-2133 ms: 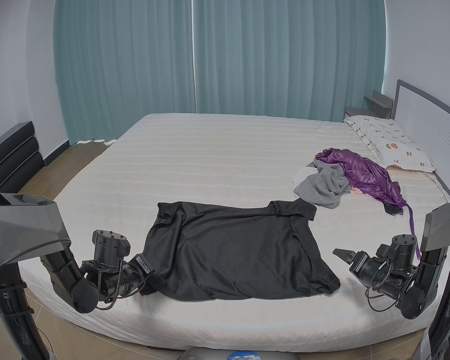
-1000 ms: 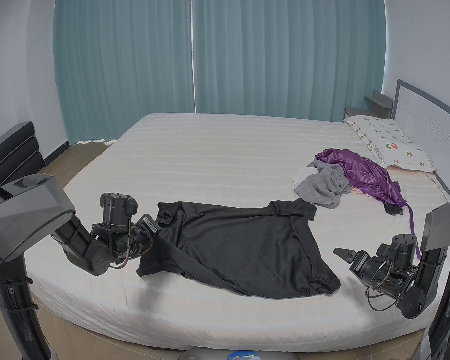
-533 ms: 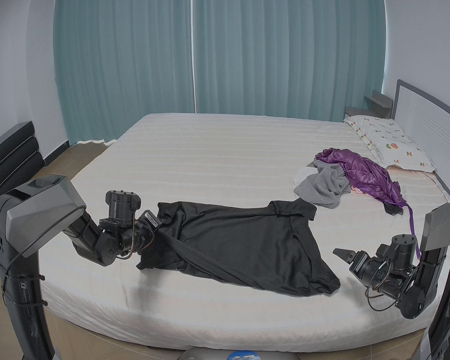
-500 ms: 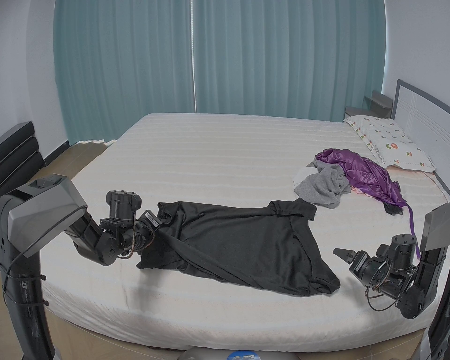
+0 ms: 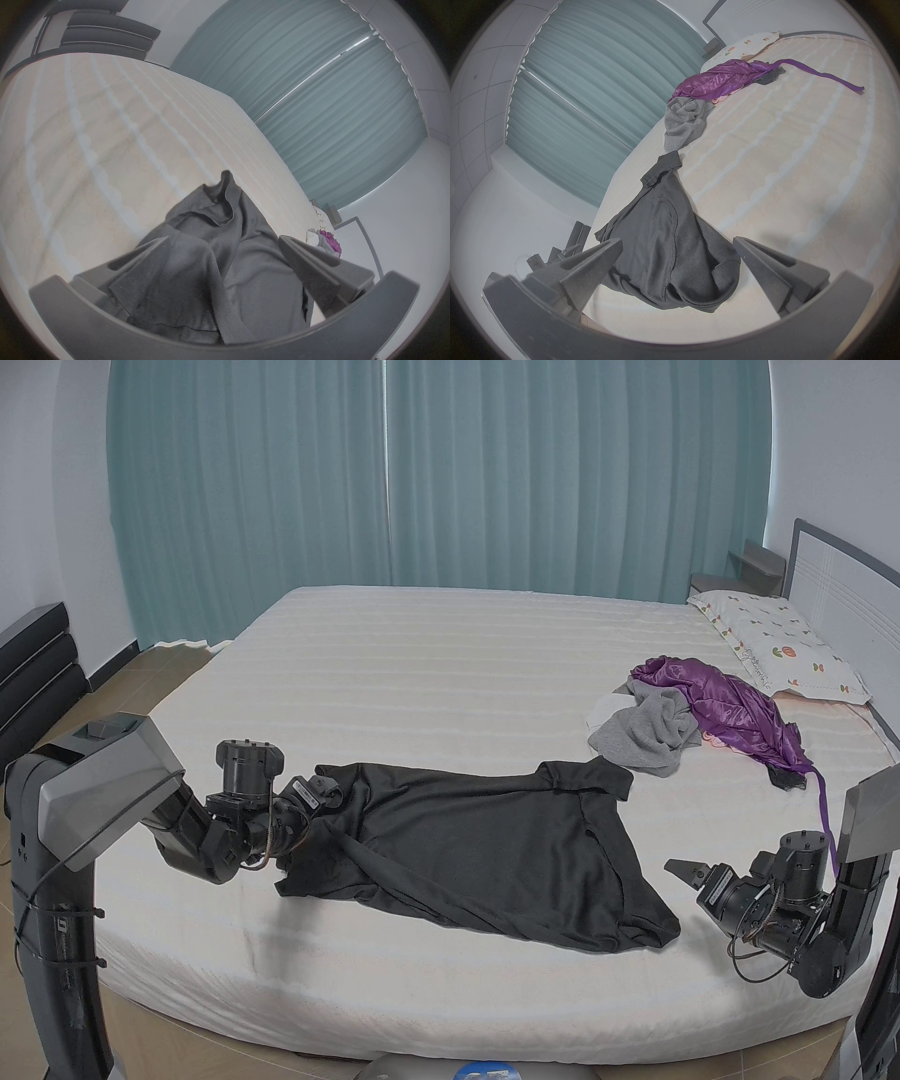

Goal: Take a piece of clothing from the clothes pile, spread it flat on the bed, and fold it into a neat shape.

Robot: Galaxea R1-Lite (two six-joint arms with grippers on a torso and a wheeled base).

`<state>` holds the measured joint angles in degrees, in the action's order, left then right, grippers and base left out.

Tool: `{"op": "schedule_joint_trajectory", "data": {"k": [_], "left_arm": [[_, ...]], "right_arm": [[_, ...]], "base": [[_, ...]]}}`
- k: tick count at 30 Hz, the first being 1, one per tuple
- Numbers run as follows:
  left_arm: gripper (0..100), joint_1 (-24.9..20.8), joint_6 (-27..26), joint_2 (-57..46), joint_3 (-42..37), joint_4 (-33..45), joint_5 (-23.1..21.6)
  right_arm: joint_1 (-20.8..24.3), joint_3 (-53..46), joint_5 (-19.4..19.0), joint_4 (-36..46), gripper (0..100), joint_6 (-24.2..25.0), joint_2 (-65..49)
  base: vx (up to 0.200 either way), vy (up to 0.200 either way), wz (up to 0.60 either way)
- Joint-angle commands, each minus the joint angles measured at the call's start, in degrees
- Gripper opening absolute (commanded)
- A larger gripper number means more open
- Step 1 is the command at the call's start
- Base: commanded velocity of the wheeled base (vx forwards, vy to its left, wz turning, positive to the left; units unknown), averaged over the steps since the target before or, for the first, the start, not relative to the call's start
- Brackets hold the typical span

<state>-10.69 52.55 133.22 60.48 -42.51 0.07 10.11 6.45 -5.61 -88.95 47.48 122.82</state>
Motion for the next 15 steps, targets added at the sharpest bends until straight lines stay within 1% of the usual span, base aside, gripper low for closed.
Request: {"op": "schedule_joint_trajectory", "data": {"k": [1, 3, 5, 6, 7, 8, 11, 14, 15], "left_arm": [[100, 2.69, 0.18, -4.63, -2.47, 0.15, -2.27], [100, 3.22, 0.18, -6.39, -4.58, 0.15, -3.85], [100, 4.01, 0.0, -9.73, -9.76, 0.06, -8.42], [100, 4.01, 0.0, -9.73, -9.76, 0.06, -8.42], [100, 4.19, -0.17, -12.02, -14.51, -0.21, -12.73], [100, 4.19, -0.17, -12.81, -16.18, -0.12, -14.31], [100, 4.19, -0.26, -13.51, -19.43, -0.21, -15.98], [100, 4.1, -0.35, -13.16, -20.31, -0.29, -15.98], [100, 4.1, -2.02, -12.81, -21.01, -0.21, -15.89]], "right_arm": [[0.09, -0.03, -0.02, -0.52, 100, -0.02, 0.31], [0.09, -0.03, -0.02, -0.52, 100, -0.02, 0.31], [0.09, -0.03, -0.11, -0.52, 100, -0.02, 0.31], [0.09, -0.03, -0.11, -0.52, 100, -0.02, 0.31], [0.18, -0.03, -0.11, -0.52, 100, 0.07, 0.31], [0.18, -0.03, -0.11, -0.52, 100, 0.07, 0.4], [0.18, -0.12, -0.11, -0.52, 100, 0.07, 0.31], [0.18, -0.21, -0.11, -0.52, 100, 0.07, 0.31], [0.18, -0.38, -0.54, -0.52, 100, 0.07, 0.31]], "base": [[0.0, 0.0, 0.0], [0.0, 0.0, 0.0], [0.0, 0.0, 0.0], [0.0, 0.0, 0.0], [0.0, 0.0, 0.0], [0.0, 0.0, 0.0], [0.0, 0.0, 0.0], [0.0, 0.0, 0.0], [0.0, 0.0, 0.0]]}}
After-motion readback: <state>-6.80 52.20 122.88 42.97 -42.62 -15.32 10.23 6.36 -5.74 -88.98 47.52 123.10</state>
